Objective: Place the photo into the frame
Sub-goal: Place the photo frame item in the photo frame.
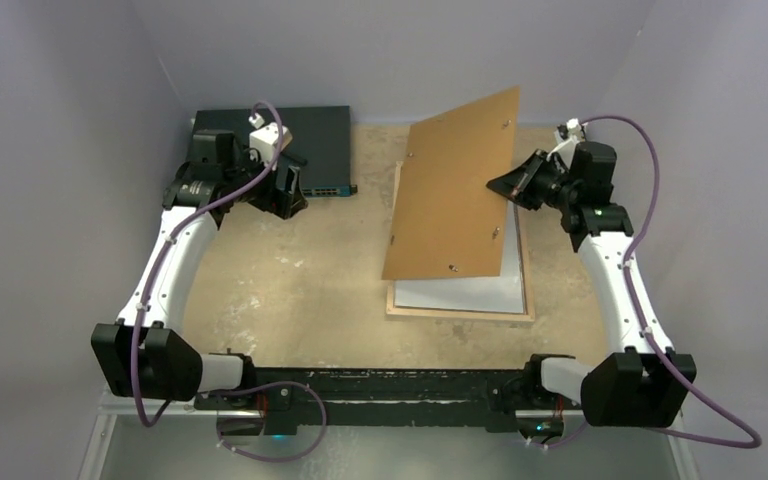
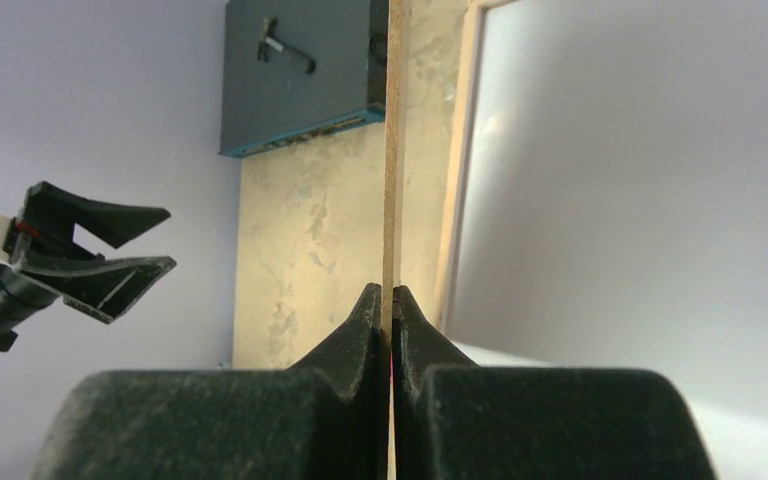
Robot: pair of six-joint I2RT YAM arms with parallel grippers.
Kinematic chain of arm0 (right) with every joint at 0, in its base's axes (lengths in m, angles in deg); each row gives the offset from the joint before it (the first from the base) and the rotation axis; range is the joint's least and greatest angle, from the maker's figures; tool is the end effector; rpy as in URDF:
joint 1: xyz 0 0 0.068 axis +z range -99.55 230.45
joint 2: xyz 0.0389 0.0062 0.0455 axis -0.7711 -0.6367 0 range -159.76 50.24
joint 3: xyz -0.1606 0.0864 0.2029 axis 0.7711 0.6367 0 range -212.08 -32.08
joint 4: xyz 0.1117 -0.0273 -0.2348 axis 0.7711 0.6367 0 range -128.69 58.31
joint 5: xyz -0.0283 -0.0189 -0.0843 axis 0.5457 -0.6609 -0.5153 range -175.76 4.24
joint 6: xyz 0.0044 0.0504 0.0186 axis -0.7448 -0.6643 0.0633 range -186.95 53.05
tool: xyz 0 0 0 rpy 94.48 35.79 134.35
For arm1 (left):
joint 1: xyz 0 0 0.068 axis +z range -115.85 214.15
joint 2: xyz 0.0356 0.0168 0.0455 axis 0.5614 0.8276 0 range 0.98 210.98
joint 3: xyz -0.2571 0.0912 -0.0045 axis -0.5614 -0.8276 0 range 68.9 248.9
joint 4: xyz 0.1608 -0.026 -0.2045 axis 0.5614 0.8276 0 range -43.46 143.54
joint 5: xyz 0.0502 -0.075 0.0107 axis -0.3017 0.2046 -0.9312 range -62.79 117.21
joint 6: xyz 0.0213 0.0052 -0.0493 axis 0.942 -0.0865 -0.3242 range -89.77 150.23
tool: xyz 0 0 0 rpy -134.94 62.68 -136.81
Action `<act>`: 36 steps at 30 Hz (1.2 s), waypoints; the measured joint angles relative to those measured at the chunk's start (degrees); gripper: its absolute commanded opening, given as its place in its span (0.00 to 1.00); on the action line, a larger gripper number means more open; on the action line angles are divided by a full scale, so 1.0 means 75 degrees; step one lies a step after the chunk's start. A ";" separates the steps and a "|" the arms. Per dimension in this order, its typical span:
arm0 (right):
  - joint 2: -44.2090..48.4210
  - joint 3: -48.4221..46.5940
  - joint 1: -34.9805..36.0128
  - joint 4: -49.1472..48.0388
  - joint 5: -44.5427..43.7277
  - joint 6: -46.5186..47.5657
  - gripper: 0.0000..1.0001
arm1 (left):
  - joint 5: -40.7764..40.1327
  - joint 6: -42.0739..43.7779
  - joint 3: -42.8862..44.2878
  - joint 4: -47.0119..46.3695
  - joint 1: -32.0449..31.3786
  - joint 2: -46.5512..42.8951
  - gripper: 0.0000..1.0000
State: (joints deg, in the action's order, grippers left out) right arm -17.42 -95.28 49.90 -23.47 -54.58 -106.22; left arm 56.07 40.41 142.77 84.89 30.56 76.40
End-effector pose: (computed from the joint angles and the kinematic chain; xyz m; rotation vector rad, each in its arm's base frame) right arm 0.2671 0.0158 0.3632 0.3032 1.9607 0.9669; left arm 0.2791 -0.0349 0.3548 0.5256 2.1492 -0.5054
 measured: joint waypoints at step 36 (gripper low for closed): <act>-0.0621 0.0259 -0.0935 0.0388 0.1253 0.1416 0.00 | 0.0073 0.1102 -0.0350 0.0102 -0.0009 0.0099 0.82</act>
State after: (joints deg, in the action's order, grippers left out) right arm -22.07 -93.34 42.88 -20.56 -45.19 -95.60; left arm 56.62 48.67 140.14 85.66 30.49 77.14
